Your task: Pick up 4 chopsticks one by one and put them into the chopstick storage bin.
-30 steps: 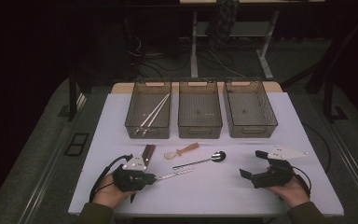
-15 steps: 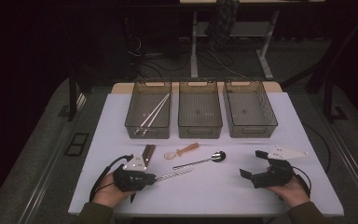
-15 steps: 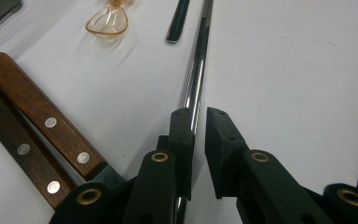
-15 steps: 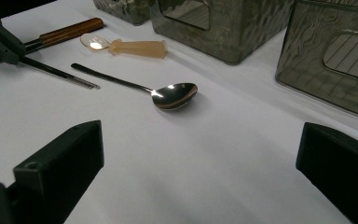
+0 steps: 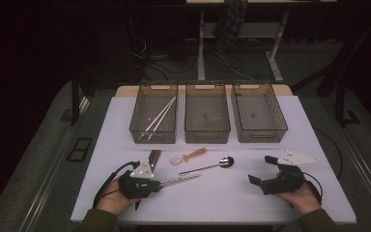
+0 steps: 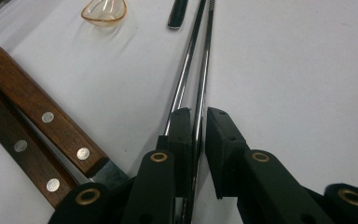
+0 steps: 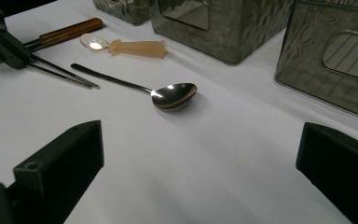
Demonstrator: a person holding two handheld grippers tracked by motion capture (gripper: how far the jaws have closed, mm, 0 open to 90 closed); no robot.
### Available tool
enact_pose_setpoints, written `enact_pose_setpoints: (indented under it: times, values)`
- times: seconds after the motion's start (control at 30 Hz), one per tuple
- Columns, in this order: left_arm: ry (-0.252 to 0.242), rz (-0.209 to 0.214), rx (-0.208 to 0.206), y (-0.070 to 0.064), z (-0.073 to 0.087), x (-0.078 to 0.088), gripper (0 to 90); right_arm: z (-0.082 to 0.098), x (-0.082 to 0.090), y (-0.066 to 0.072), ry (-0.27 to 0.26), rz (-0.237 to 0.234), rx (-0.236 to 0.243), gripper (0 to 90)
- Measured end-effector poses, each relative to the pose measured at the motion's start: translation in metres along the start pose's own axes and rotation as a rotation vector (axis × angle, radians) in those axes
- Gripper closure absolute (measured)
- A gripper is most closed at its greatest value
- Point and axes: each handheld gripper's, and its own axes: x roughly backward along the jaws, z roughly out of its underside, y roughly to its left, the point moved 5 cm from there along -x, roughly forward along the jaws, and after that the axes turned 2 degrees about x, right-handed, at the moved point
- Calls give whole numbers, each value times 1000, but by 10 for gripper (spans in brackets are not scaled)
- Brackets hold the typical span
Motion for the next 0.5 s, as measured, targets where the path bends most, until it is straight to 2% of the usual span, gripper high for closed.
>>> enact_pose_setpoints:
  times: [0.27, 0.5]
  values:
    - [-15, 41, -11, 3, 1, 0, 828, 0, 0, 0, -1, -1, 1, 4]
    - [-25, 76, -52, 4, 0, 0, 843, 0, 0, 0, -1, -2, 2, 4]
